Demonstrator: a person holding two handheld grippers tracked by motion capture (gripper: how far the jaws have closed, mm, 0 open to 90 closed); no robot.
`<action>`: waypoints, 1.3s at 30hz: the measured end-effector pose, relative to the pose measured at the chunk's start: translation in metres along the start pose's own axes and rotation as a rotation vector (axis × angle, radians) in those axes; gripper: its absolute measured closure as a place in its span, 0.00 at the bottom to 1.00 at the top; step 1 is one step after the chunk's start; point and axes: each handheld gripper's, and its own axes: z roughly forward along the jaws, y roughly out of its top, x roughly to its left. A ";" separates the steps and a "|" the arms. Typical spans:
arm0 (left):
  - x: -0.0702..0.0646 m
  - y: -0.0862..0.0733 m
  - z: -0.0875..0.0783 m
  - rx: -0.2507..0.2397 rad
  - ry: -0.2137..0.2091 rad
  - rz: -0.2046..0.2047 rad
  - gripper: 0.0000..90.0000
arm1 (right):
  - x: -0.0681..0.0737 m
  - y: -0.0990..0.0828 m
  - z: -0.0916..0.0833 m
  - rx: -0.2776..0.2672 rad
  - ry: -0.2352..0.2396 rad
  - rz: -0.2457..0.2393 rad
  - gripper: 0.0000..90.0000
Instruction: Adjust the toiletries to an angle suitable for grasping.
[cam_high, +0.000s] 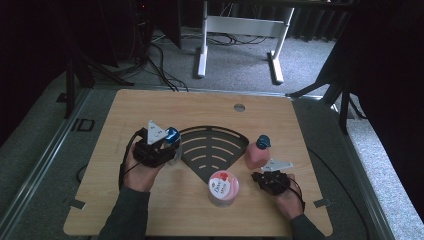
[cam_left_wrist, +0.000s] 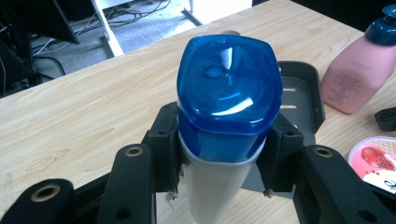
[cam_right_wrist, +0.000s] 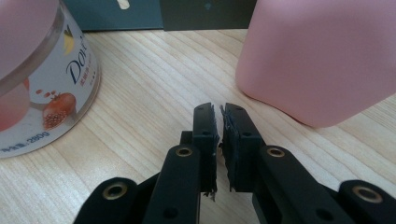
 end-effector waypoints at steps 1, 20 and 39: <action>0.000 0.000 0.000 0.000 0.000 0.001 0.62 | 0.001 0.000 0.000 0.003 0.001 0.003 0.93; 0.003 0.023 0.010 -0.018 -0.003 0.024 0.62 | 0.000 0.000 0.001 0.004 0.000 -0.001 0.93; 0.006 0.036 0.012 -0.038 0.006 0.022 0.62 | 0.000 -0.001 -0.001 0.000 0.003 -0.001 0.93</action>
